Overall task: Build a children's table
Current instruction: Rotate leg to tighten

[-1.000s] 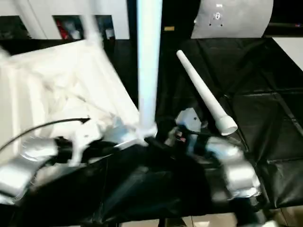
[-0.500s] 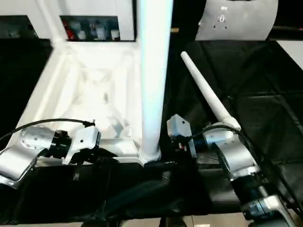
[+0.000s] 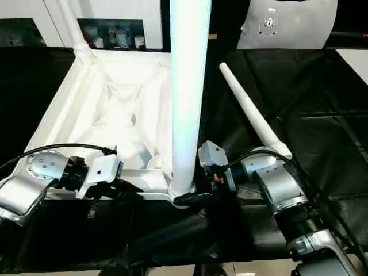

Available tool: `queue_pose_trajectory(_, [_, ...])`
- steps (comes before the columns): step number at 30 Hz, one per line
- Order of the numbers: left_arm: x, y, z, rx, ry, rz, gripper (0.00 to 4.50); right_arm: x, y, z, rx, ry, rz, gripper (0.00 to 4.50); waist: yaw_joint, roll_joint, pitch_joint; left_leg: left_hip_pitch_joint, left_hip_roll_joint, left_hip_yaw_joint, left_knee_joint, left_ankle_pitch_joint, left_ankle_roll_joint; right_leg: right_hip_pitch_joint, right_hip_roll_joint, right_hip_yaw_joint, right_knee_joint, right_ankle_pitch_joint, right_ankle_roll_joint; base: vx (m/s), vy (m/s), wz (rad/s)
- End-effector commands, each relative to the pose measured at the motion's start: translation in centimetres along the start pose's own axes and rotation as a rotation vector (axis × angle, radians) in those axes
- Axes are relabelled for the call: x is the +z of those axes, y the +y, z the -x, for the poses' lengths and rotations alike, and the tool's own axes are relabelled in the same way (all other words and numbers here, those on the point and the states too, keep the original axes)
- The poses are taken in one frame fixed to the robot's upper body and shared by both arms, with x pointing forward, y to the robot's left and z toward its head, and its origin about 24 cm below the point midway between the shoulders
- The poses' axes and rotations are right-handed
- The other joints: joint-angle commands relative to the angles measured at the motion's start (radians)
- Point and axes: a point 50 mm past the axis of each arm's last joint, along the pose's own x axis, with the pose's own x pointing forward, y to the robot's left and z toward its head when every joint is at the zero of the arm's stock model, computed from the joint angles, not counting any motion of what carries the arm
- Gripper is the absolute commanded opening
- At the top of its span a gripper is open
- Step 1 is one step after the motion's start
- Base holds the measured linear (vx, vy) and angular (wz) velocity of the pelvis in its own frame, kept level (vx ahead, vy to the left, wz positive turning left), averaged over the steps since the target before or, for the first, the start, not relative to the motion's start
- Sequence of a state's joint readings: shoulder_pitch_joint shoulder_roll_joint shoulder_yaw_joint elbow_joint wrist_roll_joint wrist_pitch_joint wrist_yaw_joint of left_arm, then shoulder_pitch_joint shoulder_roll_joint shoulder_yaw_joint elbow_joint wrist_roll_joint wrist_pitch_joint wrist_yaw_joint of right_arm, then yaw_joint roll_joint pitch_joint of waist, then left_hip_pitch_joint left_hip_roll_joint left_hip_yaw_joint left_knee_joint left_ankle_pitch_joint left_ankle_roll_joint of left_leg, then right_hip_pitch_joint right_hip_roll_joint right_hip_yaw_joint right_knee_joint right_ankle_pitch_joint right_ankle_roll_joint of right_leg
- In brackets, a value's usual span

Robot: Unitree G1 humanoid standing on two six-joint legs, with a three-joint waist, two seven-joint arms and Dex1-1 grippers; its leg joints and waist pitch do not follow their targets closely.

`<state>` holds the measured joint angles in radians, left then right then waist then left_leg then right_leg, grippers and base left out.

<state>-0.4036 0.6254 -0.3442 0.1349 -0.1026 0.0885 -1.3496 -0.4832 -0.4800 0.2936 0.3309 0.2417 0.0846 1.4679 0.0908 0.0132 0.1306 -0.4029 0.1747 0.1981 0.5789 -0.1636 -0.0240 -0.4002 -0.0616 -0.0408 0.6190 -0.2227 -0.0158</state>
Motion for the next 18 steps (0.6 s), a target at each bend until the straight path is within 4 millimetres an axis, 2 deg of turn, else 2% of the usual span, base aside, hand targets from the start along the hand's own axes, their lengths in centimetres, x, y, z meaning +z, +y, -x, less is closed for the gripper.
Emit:
queue_pose_trajectory(1, [-0.2, -0.5, -0.8, -0.080, 0.017, -0.009, 0.00, 0.1, 0.2, -0.3, 0.026, -0.020, -0.002, 2.84, -0.007, -0.002, -0.062, 0.036, 0.067, -0.026, -0.061, -0.110, 0.108, 0.037, -0.084, 0.048, -0.057, -0.001, -0.291, 0.000, 0.000, 0.00])
queue_pose_trajectory(2, [-0.2, -0.6, -0.8, -0.060, 0.006, 0.005, 0.00, -0.1, 0.4, -0.4, 0.021, -0.043, -0.024, 2.79, -0.006, 0.001, -0.062, 0.035, 0.067, -0.026, -0.062, -0.112, 0.108, 0.038, -0.085, 0.048, -0.056, 0.001, -0.293, 0.000, 0.000, 0.00])
queue_pose_trajectory(4, [-0.2, -0.6, -0.8, -0.049, -0.001, 0.013, 0.00, -0.1, 0.5, -0.5, 0.018, -0.053, -0.033, 2.75, -0.006, -0.001, -0.062, 0.035, 0.067, -0.026, -0.062, -0.116, 0.108, 0.038, -0.085, 0.048, -0.057, -0.001, -0.295, 0.000, 0.000, 0.00])
queue_pose_trajectory(9, [0.7, -0.8, -1.3, 0.048, -0.073, 0.073, 0.00, -0.3, 1.1, -1.1, -0.039, -0.136, -0.111, 2.74, -0.005, 0.001, -0.061, 0.034, 0.071, -0.028, -0.066, -0.125, 0.100, 0.038, -0.085, 0.047, -0.058, -0.004, -0.296, 0.000, 0.000, 0.00])
queue_pose_trajectory(10, [0.9, -0.9, -1.5, 0.079, -0.086, 0.090, 0.00, -0.3, 1.2, -1.4, -0.067, -0.160, -0.134, 2.74, -0.005, 0.005, -0.058, 0.035, 0.070, -0.028, -0.067, -0.132, 0.100, 0.035, -0.084, 0.048, -0.061, -0.016, -0.295, 0.000, 0.000, 0.00])
queue_pose_trajectory(13, [1.8, -0.7, -2.2, 0.216, -0.133, 0.161, 0.00, -0.2, 0.9, -2.8, -0.238, -0.212, -0.197, 2.73, -0.013, 0.000, -0.051, 0.032, 0.071, -0.030, -0.074, -0.163, 0.078, 0.035, -0.088, 0.051, -0.070, -0.079, -0.284, 0.000, 0.000, 0.00])
queue_pose_trajectory(14, [2.2, -0.7, -2.5, 0.262, -0.154, 0.191, 0.00, -0.2, 0.7, -3.4, -0.308, -0.227, -0.213, 2.73, -0.016, -0.001, -0.050, 0.034, 0.069, -0.030, -0.076, -0.186, 0.062, 0.033, -0.089, 0.052, -0.076, -0.134, -0.275, 0.000, 0.000, 0.00])
queue_pose_trajectory(15, [2.6, -0.7, -2.8, 0.299, -0.164, 0.206, 0.00, -0.2, 0.5, -3.9, -0.369, -0.240, -0.230, 2.73, -0.025, -0.001, -0.047, 0.029, 0.067, -0.034, -0.081, -0.197, 0.042, 0.036, -0.090, 0.051, -0.078, -0.178, -0.263, 0.000, 0.000, 0.00])
queue_pose_trajectory(16, [3.0, -0.8, -3.2, 0.353, -0.171, 0.226, 0.00, -0.1, 0.2, -4.6, -0.459, -0.259, -0.262, 2.72, -0.034, -0.007, -0.047, 0.027, 0.068, -0.034, -0.084, -0.202, 0.033, 0.038, -0.089, 0.051, -0.079, -0.191, -0.254, 0.000, 0.000, 0.00])
queue_pose_trajectory(17, [3.1, -0.8, -3.3, 0.369, -0.171, 0.232, 0.00, 0.0, 0.2, -4.8, -0.486, -0.264, -0.274, 2.72, -0.045, -0.006, -0.045, 0.024, 0.068, -0.038, -0.088, -0.207, 0.020, 0.036, -0.090, 0.051, -0.082, -0.216, -0.241, 0.000, 0.000, 0.00])
queue_pose_trajectory(18, [3.6, -1.0, -3.8, 0.409, -0.175, 0.255, 0.00, 0.1, 0.0, -5.5, -0.559, -0.277, -0.301, 2.72, -0.058, -0.008, -0.049, 0.024, 0.063, -0.038, -0.085, -0.200, 0.015, 0.039, -0.089, 0.051, -0.081, -0.216, -0.231, 0.000, 0.000, 0.00])
